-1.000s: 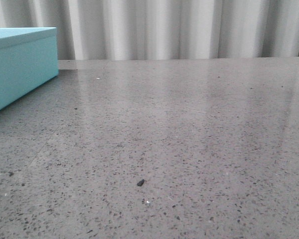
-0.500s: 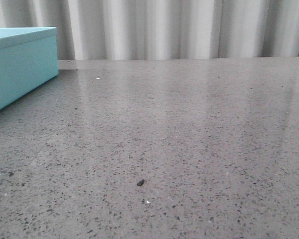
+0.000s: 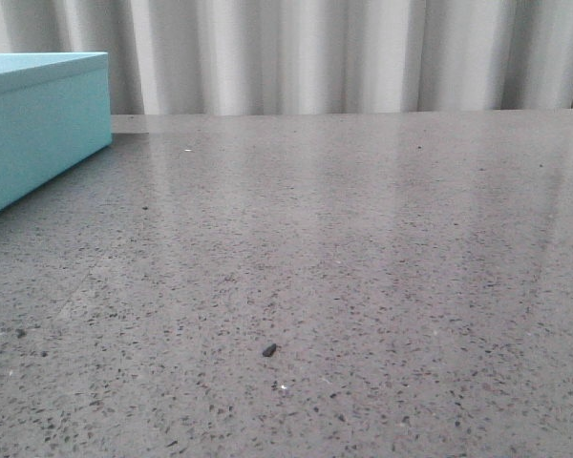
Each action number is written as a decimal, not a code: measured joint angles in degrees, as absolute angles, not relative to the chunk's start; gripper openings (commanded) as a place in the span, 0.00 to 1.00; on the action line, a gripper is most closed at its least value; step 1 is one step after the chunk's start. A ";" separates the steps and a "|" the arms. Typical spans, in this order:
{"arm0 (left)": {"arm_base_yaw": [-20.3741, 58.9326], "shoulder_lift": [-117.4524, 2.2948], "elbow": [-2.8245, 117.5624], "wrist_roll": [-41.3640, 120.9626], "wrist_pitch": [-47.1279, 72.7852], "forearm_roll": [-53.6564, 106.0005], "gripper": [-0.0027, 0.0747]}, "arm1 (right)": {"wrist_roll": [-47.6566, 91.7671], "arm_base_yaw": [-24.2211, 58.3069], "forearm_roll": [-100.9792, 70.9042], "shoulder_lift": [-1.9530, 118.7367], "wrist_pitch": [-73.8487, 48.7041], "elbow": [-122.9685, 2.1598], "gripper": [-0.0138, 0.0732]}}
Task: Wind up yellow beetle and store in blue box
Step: 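Carry the car over the light-blue box and lower it inside, then open the left gripper to release the car in the box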
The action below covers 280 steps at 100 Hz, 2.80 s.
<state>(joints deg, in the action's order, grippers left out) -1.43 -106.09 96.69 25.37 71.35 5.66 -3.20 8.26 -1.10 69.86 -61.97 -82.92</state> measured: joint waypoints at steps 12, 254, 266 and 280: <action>-1.43 -106.09 96.69 25.37 71.35 5.66 0.49 | -3.10 8.26 -1.10 69.86 -61.97 -82.92 0.09; -1.43 -24.22 38.23 23.47 30.52 16.06 0.01 | -2.86 8.26 6.06 23.82 -20.67 -31.70 0.09; -1.43 -17.38 33.46 23.47 28.29 16.10 0.01 | -2.86 8.26 6.20 23.82 -15.56 -28.47 0.09; -1.43 -10.80 29.59 23.47 26.24 17.00 0.01 | -2.86 8.26 6.43 23.82 -9.00 -24.38 0.09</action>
